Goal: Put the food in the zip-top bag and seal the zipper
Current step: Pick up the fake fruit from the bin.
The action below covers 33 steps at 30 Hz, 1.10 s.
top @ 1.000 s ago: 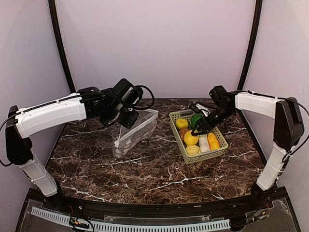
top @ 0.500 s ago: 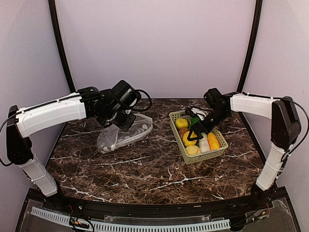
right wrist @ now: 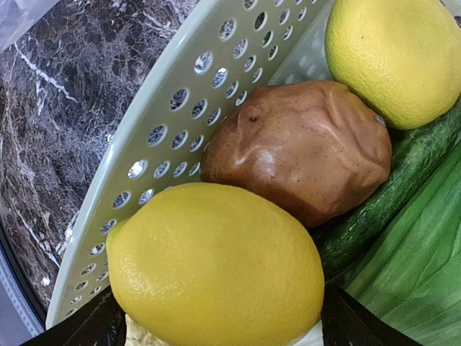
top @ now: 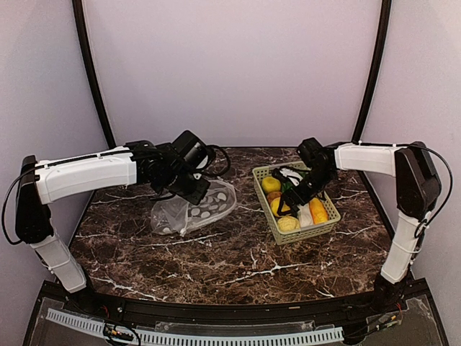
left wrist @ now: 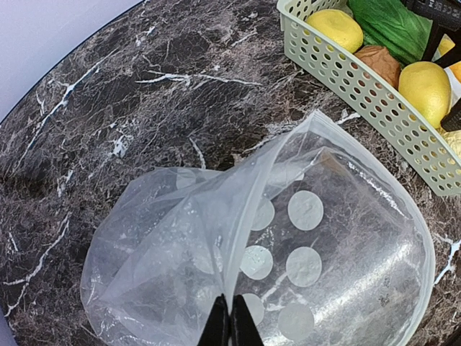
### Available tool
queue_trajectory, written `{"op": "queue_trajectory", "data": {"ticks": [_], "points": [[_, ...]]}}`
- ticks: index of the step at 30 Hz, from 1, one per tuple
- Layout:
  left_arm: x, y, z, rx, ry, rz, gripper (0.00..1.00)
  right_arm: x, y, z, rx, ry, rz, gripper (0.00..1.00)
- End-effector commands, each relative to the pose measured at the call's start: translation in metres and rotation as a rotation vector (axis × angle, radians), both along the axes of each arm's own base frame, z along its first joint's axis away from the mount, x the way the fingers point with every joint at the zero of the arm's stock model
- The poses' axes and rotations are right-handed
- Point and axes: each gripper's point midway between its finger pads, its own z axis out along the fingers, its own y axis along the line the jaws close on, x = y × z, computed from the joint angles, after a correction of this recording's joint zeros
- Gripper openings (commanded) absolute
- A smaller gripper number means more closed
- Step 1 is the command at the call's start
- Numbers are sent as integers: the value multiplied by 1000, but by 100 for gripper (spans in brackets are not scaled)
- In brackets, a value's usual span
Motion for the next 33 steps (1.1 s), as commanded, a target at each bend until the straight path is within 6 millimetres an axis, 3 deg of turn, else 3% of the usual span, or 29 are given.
{"op": "queue_trajectory", "data": {"ticks": [1, 8, 16, 23, 27, 33], "points": [[-3, -1, -2, -40, 18, 9, 1, 11, 6, 6, 7, -38, -4, 84], [-3, -1, -3, -60, 16, 18, 1, 14, 3, 24, 11, -98, -8, 73], [0, -3, -2, -69, 10, 19, 1, 16, -1, 72, 34, -237, 8, 67], [3, -11, 2, -124, 0, 25, 1, 6, 28, 137, 258, -275, 78, 63], [4, -18, 6, -180, -7, 29, 1, 4, 50, 160, 335, -251, 112, 62], [6, -27, 16, -250, -23, 24, 1, -17, 96, 188, 528, -166, 217, 61]]}}
